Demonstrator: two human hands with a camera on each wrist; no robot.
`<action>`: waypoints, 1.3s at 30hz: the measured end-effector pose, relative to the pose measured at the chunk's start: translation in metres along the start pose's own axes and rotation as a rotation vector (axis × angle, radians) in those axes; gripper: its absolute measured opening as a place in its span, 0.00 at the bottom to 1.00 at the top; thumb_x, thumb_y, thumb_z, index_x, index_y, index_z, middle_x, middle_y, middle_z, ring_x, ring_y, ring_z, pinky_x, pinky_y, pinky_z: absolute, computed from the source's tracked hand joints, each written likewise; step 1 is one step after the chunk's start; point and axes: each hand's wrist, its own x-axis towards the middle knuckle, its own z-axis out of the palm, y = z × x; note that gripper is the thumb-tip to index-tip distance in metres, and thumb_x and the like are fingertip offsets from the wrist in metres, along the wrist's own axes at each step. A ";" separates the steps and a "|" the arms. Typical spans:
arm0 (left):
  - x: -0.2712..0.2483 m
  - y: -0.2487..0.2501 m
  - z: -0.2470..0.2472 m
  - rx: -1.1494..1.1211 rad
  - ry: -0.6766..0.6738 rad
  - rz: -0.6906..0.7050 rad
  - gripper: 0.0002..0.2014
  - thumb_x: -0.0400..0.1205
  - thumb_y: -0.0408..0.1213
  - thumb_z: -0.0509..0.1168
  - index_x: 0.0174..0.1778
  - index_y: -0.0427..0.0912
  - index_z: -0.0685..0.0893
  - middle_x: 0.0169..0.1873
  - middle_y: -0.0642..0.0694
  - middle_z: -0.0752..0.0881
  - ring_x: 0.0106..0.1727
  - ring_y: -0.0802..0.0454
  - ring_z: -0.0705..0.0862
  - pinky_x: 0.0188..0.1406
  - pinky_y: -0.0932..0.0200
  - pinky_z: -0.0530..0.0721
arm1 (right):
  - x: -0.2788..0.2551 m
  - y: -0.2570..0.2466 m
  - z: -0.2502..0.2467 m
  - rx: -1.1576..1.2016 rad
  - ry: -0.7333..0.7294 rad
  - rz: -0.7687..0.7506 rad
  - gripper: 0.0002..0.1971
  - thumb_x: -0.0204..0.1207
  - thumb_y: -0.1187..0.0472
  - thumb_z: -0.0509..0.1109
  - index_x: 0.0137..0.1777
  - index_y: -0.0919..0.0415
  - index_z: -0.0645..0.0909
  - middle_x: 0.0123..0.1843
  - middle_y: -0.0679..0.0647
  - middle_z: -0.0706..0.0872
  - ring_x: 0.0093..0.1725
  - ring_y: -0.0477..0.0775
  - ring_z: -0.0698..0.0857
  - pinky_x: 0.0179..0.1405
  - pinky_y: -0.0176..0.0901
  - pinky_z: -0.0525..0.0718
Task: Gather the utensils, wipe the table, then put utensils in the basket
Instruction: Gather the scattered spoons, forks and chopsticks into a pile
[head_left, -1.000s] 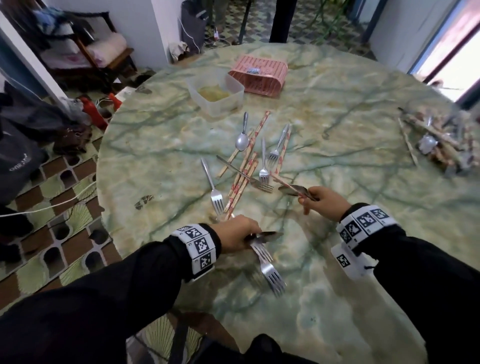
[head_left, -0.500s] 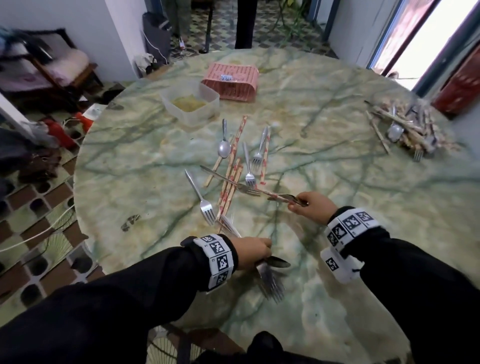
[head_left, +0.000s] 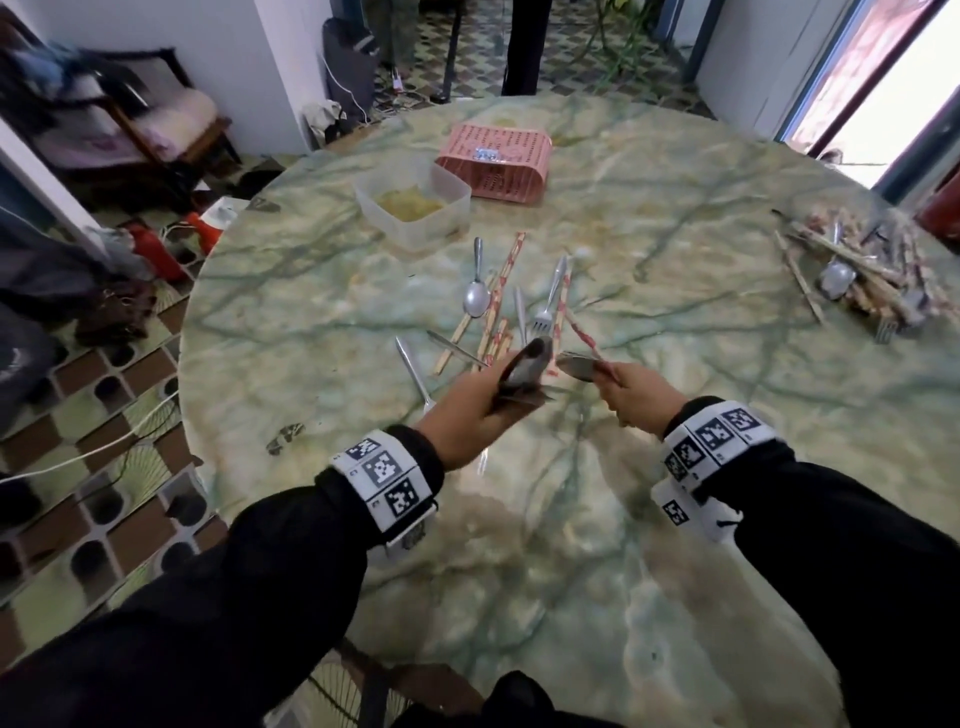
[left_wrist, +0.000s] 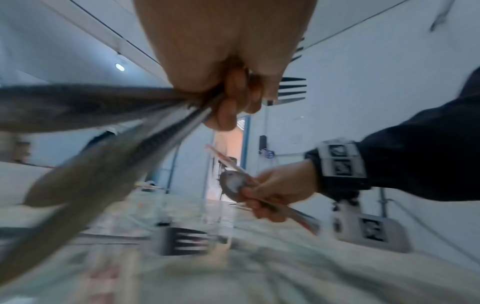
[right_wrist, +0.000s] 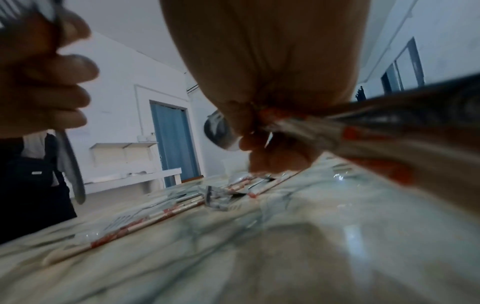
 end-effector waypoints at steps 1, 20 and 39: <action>0.003 -0.005 -0.013 0.020 0.039 -0.041 0.10 0.75 0.31 0.72 0.50 0.34 0.84 0.29 0.63 0.76 0.31 0.78 0.77 0.35 0.81 0.70 | 0.004 -0.003 0.006 0.079 0.018 0.018 0.15 0.84 0.58 0.57 0.35 0.57 0.75 0.32 0.55 0.77 0.35 0.57 0.77 0.35 0.46 0.74; 0.034 -0.119 -0.075 0.614 -0.602 -0.294 0.11 0.76 0.31 0.69 0.53 0.34 0.85 0.56 0.41 0.81 0.51 0.49 0.78 0.49 0.70 0.67 | 0.028 -0.029 0.046 0.319 0.096 0.074 0.03 0.70 0.69 0.74 0.40 0.63 0.83 0.33 0.54 0.82 0.31 0.46 0.80 0.38 0.39 0.76; 0.046 -0.115 -0.091 0.260 -0.150 -0.217 0.09 0.80 0.31 0.64 0.50 0.32 0.87 0.44 0.37 0.83 0.45 0.48 0.79 0.45 0.64 0.80 | 0.054 -0.074 0.022 1.357 0.425 0.275 0.14 0.76 0.58 0.70 0.31 0.61 0.75 0.13 0.47 0.74 0.10 0.44 0.67 0.11 0.28 0.65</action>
